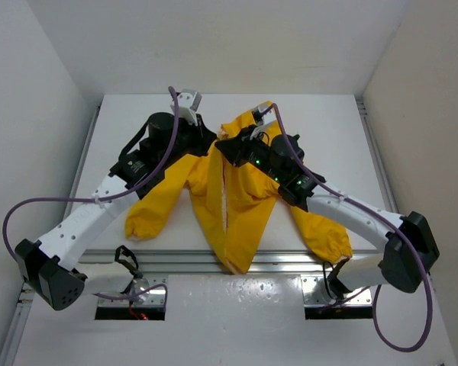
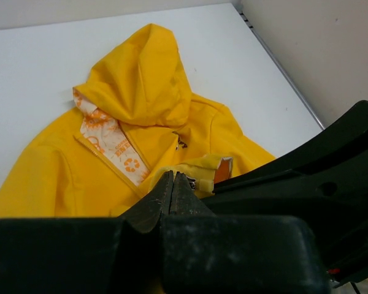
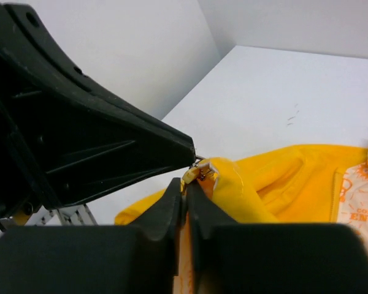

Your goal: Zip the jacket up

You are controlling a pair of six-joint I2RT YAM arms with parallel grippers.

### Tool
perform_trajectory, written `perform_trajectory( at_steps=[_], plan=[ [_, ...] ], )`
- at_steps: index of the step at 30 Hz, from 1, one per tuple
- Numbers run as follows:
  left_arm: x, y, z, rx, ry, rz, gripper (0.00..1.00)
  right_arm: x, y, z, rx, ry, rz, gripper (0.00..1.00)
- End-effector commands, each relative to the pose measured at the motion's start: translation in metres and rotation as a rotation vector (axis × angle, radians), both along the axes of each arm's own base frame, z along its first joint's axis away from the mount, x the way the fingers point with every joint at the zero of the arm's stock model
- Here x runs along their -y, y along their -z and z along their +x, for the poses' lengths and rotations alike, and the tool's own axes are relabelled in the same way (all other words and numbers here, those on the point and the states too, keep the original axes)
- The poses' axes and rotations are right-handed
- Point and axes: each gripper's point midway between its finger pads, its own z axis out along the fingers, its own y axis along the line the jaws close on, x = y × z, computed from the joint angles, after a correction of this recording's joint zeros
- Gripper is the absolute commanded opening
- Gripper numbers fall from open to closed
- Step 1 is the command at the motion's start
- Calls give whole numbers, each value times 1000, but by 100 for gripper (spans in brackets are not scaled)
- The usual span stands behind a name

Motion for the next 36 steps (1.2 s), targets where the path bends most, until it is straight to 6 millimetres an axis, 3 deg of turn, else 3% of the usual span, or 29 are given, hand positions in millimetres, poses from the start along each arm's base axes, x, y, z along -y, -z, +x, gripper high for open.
perform_trajectory(
  at_steps=[1, 5, 7, 9, 10, 11, 12, 13, 14, 19, 26, 29, 30, 31, 36],
  plan=[
    [-4, -11, -7, 23, 7, -47, 0, -2, -47, 1, 111, -17, 91, 2],
    [-4, -3, -7, 0, 15, -48, 0, 8, -50, -8, 133, -33, 80, 0],
    [-6, 4, -6, -19, 11, -52, 0, 15, -40, -11, 120, -34, 51, 0],
    [-4, 11, -6, -42, 20, -52, 0, 24, -39, -23, 127, -51, 24, 0],
    [-4, 16, -6, -51, 20, -46, 0, 29, -49, -32, 158, -69, 23, 0],
    [-3, 21, -4, -60, 20, -41, 0, 31, -39, -36, 129, -81, -7, 0],
    [-3, 26, -4, -70, 19, -34, 0, 32, -37, -41, 130, -101, -17, 0],
    [-2, 35, 0, -87, 10, -22, 0, 40, -49, -47, 165, -97, -11, 0],
    [0, 48, 3, -120, 6, -12, 0, 42, -38, -52, 144, -109, -43, 0],
    [7, 75, 6, -191, 10, -10, 0, 59, -35, -70, 143, -105, -64, 0],
    [23, 126, -2, -344, 28, -22, 0, 78, -46, -83, 190, -78, -75, 0],
    [24, 151, -4, -408, 23, -8, 0, 84, -46, -87, 188, -63, -80, 0],
    [27, 149, -4, -404, 18, -17, 0, 85, -47, -87, 191, -57, -79, 0],
    [26, 166, -5, -438, 13, 5, 0, 88, -49, -89, 196, -53, -73, 0],
    [26, 193, -10, -498, -8, -16, 0, 98, -55, -94, 201, -23, -54, 0]
  ],
)
